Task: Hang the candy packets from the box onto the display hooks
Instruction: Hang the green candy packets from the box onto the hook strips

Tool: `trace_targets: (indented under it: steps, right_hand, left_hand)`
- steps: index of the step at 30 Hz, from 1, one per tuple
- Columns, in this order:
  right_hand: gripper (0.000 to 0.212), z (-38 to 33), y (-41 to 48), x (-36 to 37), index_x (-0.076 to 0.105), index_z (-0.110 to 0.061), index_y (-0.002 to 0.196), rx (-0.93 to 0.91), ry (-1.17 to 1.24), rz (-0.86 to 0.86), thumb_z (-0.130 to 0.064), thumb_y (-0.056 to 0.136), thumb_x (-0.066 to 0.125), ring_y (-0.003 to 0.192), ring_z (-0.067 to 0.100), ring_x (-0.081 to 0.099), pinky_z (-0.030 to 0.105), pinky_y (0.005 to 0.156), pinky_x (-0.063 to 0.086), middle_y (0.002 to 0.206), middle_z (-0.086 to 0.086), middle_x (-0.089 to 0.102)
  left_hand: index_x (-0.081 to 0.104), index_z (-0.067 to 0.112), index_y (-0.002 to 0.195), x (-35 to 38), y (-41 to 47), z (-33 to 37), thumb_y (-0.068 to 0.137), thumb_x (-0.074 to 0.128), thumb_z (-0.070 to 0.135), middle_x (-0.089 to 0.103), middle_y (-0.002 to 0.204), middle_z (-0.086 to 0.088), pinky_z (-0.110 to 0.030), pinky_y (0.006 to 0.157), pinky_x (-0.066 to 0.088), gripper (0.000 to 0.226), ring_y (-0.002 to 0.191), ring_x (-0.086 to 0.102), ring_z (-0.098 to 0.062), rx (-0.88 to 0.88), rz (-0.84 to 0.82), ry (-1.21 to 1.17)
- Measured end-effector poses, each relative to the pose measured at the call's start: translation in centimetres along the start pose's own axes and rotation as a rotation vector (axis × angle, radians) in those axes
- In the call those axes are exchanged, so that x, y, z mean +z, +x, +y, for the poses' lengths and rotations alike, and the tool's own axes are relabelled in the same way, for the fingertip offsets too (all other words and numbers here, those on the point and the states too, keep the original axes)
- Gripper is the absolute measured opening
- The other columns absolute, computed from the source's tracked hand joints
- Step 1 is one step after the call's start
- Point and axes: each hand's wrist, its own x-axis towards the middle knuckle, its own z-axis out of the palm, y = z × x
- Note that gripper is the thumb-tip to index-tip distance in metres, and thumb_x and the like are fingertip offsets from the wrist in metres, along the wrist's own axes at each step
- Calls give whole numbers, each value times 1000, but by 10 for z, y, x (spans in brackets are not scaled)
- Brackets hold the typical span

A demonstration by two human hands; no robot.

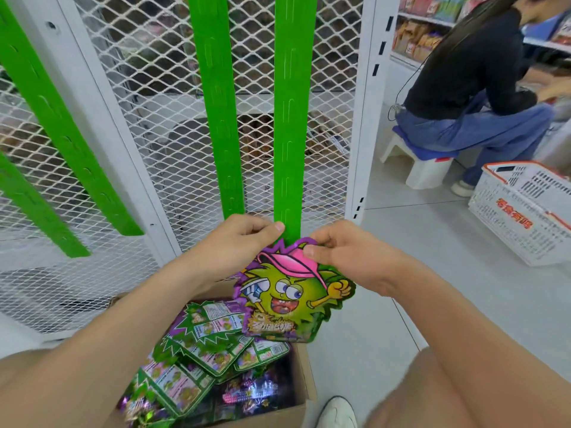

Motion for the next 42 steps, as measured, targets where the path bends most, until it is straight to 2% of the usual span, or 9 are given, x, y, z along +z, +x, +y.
trace_targets:
  steps: [4,14,20,25,30,34,35,37,42]
  right_hand:
    - [25,-3,3,6,79,-8,105,2,12,14,-26,106,62,106,51,68,66,96,55,108,29,74]
    - [10,-22,-2,17,80,-22,81,-128,19,300,-23,88,85,72,24,78,52,75,65,74,3,79]
    - [45,-20,0,17,62,-19,97,-81,61,355,-30,71,98,70,33,76,57,66,62,76,16,75]
    - [29,-20,1,20,73,-20,78,-146,-95,402,-33,71,98,71,19,78,49,71,66,74,-2,78]
    - [21,-18,4,25,80,-27,72,-166,-169,472,-39,69,98,71,7,73,33,69,62,72,-10,77]
    - [14,-18,3,32,82,-25,74,-211,-282,397,-30,76,95,62,-2,67,14,60,49,69,-13,75]
    - [13,-17,3,33,82,-24,75,-203,-313,378,-29,77,94,59,-5,63,12,59,44,69,-14,74]
    - [15,-13,3,33,80,-26,76,-179,-381,333,-31,80,93,56,-10,58,16,63,43,71,-16,71]
    - [51,-4,10,34,49,-40,101,-181,-380,343,-30,78,94,77,15,66,37,69,56,77,-4,73]
  left_hand:
    - [75,22,76,-3,-3,1,101,71,28,70,71,14,-16,73,47,26,71,65,0,-30,-44,-3]
    - [81,19,102,-16,-12,2,100,71,15,79,107,-12,-40,100,50,12,98,72,-25,-13,-114,14]
    - [75,26,78,-22,-23,15,105,65,27,71,79,11,-33,92,45,29,80,65,-8,-21,-206,29]
    - [81,23,113,-22,-24,16,106,54,48,71,139,1,-47,122,42,37,130,65,-15,-87,-182,-38]
    - [82,15,107,-19,-21,12,108,54,41,77,127,3,-47,120,43,37,118,70,-9,-84,-122,-64]
    - [72,15,84,-14,-22,12,109,54,38,61,68,28,-32,98,44,38,80,71,2,-107,-45,-65]
    - [71,18,86,-14,-21,11,108,56,41,52,112,14,-34,102,45,35,94,72,-4,-126,-16,-74]
    - [73,21,99,-13,-18,9,105,61,47,77,106,-7,-47,111,51,29,107,73,-20,-176,45,-104]
    - [74,19,102,-9,-17,1,109,58,39,72,91,7,-44,97,56,27,84,65,-8,-49,-9,28]
